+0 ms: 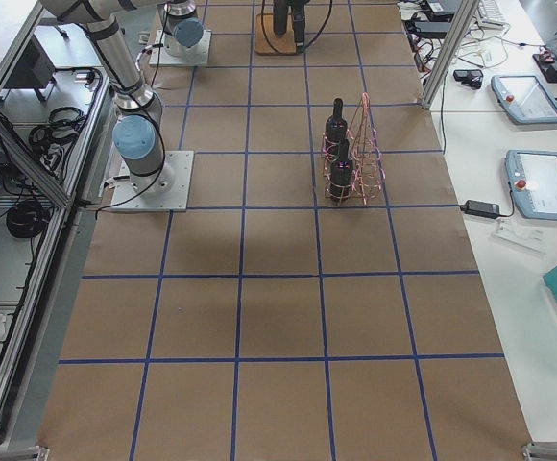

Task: Take wine from basket and place on tray
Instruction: 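Lower the bottle and lay it down on the tray, then open the left gripper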

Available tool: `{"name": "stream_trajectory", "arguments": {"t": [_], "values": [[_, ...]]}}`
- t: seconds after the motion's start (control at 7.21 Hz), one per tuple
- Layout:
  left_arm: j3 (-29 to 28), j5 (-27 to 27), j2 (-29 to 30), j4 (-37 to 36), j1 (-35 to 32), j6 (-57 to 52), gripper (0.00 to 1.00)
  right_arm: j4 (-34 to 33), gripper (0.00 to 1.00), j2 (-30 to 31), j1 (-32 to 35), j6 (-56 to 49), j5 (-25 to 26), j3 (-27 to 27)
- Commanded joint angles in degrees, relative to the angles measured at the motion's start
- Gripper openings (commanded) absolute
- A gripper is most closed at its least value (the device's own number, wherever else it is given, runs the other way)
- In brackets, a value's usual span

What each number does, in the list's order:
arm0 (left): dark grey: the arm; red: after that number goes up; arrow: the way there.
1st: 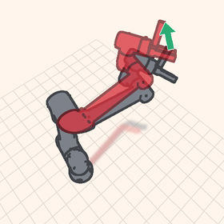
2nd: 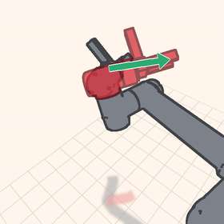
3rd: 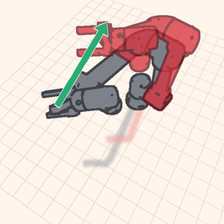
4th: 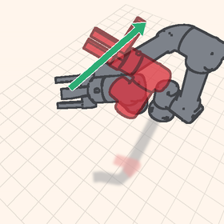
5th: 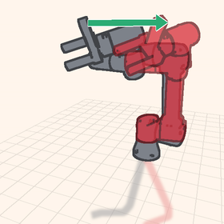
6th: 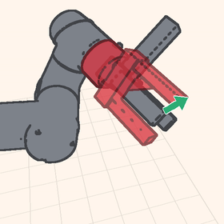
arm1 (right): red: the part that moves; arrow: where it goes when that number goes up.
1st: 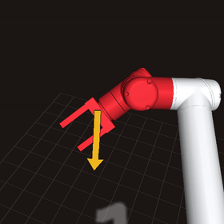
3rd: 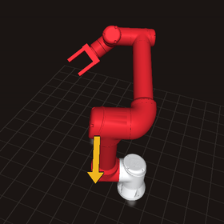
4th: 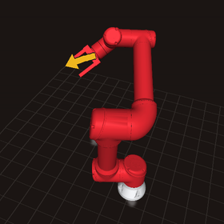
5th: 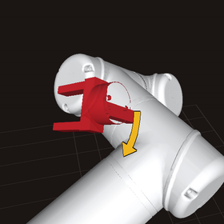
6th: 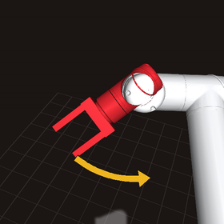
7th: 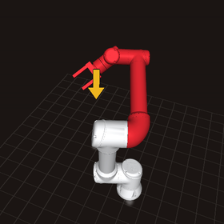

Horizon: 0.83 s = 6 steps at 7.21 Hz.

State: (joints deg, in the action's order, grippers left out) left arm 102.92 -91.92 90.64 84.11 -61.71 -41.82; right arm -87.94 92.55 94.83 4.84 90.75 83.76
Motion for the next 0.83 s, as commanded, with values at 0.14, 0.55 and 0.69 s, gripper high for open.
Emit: {"name": "stream_trajectory", "arguments": {"t": [0.14,0.55,0.69], "values": [[-0.1,0.0,0.2,0.1,0.0,0.8,0.97,0.0,1.00,0.0,0.0,0.0,0.0,-0.1],[-4.2,-2.5,-2.8,12.1,-0.9,12.9,1.00,-0.1,1.00,0.0,0.0,0.0,0.1,-0.1],[-6.4,-2.2,-4.1,14.6,-3.0,18.1,1.00,-0.1,1.00,0.0,0.0,0.0,-0.1,-0.1]]}}
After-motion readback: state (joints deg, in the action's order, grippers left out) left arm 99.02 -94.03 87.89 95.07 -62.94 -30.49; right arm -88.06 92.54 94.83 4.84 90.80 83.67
